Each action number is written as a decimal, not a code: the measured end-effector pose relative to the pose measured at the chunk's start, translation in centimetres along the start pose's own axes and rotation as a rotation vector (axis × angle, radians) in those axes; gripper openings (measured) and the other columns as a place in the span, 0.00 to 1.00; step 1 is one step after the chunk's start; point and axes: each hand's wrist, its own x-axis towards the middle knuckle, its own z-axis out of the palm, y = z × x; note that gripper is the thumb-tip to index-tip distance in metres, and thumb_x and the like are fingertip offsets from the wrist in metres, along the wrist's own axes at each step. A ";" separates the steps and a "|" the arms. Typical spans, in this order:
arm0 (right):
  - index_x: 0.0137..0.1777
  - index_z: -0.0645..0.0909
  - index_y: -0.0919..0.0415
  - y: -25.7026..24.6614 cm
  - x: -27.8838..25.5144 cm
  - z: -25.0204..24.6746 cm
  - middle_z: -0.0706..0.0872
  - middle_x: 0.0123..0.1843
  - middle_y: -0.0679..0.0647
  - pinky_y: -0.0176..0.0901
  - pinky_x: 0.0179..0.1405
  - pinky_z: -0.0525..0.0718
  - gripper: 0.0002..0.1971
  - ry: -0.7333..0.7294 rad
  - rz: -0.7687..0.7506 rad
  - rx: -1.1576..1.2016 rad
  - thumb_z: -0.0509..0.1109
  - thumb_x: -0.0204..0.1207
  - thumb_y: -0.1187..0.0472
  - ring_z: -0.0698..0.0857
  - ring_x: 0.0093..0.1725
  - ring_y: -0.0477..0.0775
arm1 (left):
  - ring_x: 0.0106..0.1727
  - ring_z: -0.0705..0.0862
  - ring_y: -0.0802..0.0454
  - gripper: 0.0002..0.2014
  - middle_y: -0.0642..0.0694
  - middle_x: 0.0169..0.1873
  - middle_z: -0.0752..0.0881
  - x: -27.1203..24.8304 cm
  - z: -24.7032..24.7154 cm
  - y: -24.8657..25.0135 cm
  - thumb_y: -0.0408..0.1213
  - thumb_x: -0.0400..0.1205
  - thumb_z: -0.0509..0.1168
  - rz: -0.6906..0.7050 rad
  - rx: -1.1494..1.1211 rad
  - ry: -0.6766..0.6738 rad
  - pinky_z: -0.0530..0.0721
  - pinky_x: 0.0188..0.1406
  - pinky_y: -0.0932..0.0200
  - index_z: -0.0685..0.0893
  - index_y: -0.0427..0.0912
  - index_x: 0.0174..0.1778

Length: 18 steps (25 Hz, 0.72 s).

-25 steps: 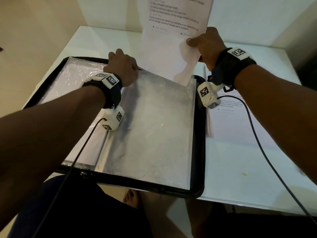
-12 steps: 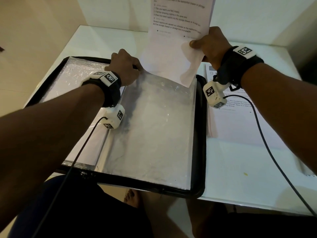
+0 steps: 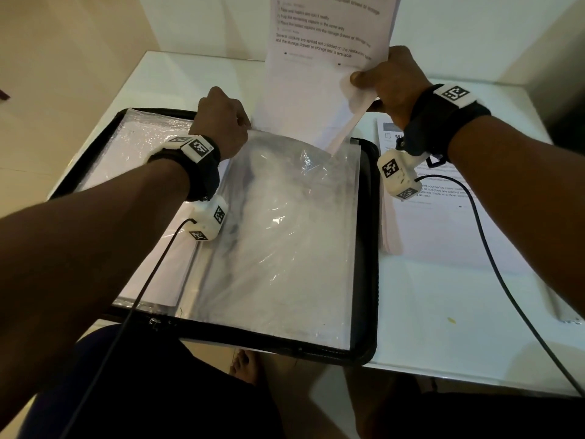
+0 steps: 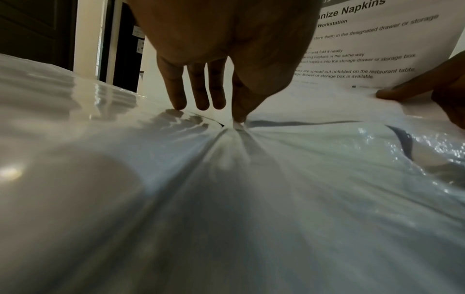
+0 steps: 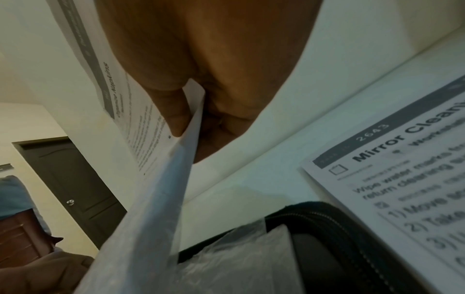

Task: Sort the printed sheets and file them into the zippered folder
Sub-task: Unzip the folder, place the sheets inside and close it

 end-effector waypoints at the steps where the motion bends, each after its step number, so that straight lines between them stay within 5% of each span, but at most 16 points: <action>1: 0.67 0.83 0.65 -0.1 0.0 -0.1 0.90 0.61 0.59 0.52 0.47 0.94 0.17 -0.006 -0.003 -0.009 0.70 0.78 0.71 0.91 0.55 0.57 | 0.59 0.84 0.30 0.11 0.30 0.58 0.82 0.0 -0.1 0.1 0.31 0.82 0.64 -0.003 0.002 0.009 0.85 0.57 0.45 0.93 0.37 0.47; 6: 0.65 0.83 0.65 -0.1 0.4 0.2 0.89 0.61 0.61 0.50 0.45 0.94 0.15 -0.031 -0.016 -0.088 0.70 0.79 0.71 0.91 0.50 0.54 | 0.59 0.85 0.34 0.09 0.31 0.60 0.83 0.1 0.1 0.0 0.32 0.82 0.67 -0.005 -0.033 0.012 0.81 0.51 0.53 0.94 0.38 0.47; 12: 0.73 0.81 0.65 0.8 1.0 1.8 0.89 0.64 0.60 0.50 0.48 0.93 0.22 -0.160 0.080 -0.109 0.72 0.79 0.71 0.91 0.56 0.57 | 0.58 0.85 0.35 0.08 0.31 0.61 0.82 0.0 0.3 0.4 0.34 0.84 0.67 0.029 -0.024 -0.021 0.80 0.49 0.53 0.92 0.38 0.49; 14: 0.72 0.82 0.65 1.2 0.9 2.4 0.89 0.64 0.60 0.49 0.47 0.93 0.20 -0.185 0.081 -0.109 0.70 0.80 0.71 0.91 0.56 0.57 | 0.64 0.82 0.33 0.08 0.32 0.62 0.81 -0.3 0.3 0.9 0.37 0.83 0.68 0.067 -0.046 -0.048 0.83 0.58 0.48 0.92 0.40 0.49; 18: 0.72 0.82 0.64 1.7 1.6 2.9 0.89 0.63 0.61 0.58 0.55 0.92 0.19 -0.133 0.065 -0.068 0.68 0.82 0.70 0.91 0.57 0.60 | 0.77 0.70 0.39 0.09 0.42 0.73 0.75 -1.6 0.5 4.3 0.44 0.84 0.70 0.265 -0.091 -0.208 0.71 0.78 0.45 0.92 0.45 0.54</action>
